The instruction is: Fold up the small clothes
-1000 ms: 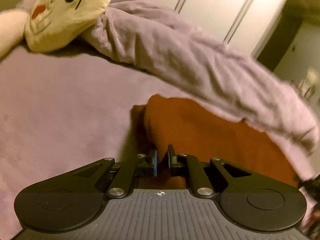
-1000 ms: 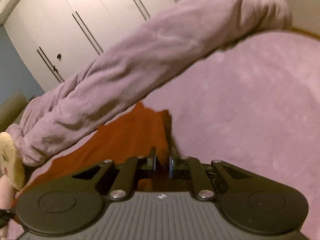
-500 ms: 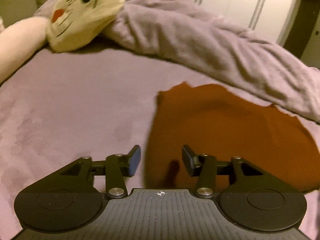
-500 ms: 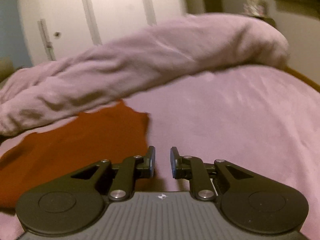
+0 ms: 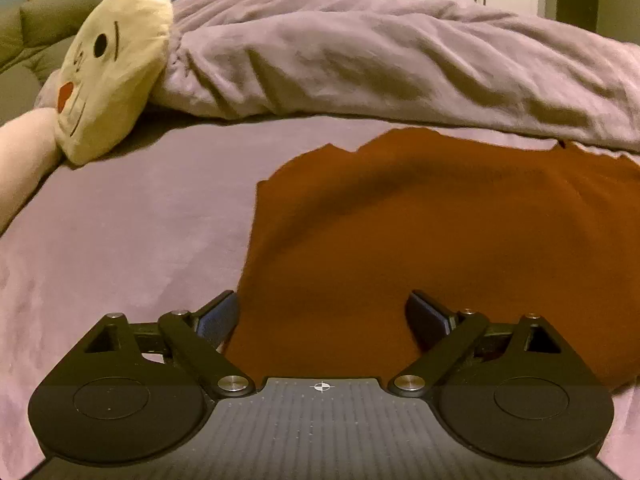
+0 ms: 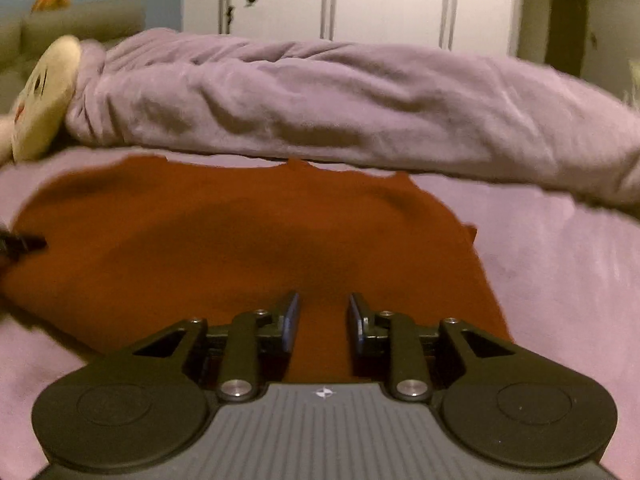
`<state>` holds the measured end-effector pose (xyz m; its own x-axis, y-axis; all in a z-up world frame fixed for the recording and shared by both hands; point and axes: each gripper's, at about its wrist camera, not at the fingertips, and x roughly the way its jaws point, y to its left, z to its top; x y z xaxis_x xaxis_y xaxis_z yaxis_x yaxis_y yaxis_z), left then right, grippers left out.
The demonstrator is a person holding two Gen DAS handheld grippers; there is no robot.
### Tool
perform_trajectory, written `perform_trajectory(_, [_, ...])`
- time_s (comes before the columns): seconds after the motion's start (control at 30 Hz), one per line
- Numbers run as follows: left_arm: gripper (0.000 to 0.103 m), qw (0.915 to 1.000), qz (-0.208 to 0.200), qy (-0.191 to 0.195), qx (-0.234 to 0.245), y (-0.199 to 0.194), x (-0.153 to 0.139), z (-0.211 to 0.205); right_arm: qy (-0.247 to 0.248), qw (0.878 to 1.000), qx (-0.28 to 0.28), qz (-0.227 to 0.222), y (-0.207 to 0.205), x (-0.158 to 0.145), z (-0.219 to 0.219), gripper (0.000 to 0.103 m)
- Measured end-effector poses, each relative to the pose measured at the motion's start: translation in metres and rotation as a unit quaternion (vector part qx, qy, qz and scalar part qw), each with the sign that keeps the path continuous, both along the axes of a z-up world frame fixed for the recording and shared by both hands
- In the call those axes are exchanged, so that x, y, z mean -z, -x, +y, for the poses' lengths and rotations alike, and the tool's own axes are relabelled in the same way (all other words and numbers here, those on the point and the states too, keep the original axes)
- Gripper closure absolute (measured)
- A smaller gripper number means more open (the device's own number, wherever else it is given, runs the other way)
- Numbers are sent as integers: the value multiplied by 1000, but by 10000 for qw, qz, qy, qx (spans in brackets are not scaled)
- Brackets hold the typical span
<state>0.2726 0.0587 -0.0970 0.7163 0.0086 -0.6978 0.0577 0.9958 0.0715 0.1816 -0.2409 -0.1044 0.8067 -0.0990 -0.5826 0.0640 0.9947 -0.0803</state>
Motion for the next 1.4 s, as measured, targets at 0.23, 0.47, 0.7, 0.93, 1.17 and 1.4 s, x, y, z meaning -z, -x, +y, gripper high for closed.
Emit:
perform_trajectory(0.23, [7, 9950, 187, 876, -441, 26, -8, 59, 67, 9990, 429, -103, 22, -7, -23, 78])
perform_trajectory(0.47, [10, 9821, 594, 1681, -605, 23, -4, 108, -206, 9934, 1123, -46, 43, -10, -56, 48])
perform_trajectory(0.7, [9, 9648, 880, 2476, -58, 1, 13, 105, -83, 9855, 1695, -86, 49, -17, -61, 48])
perform_trajectory(0.93, [65, 9270, 1226, 3536, -237, -15, 23, 118, -543, 9879, 1442, -171, 77, -22, -46, 48])
perform_trajectory(1.17, [73, 9327, 1311, 3358, -46, -26, 27, 107, -548, 9899, 1298, -174, 86, -18, -34, 47])
perform_trajectory(1.4, [86, 9383, 1266, 3216, 101, -30, -18, 92, -674, 9891, 1264, -338, 92, -22, -31, 47])
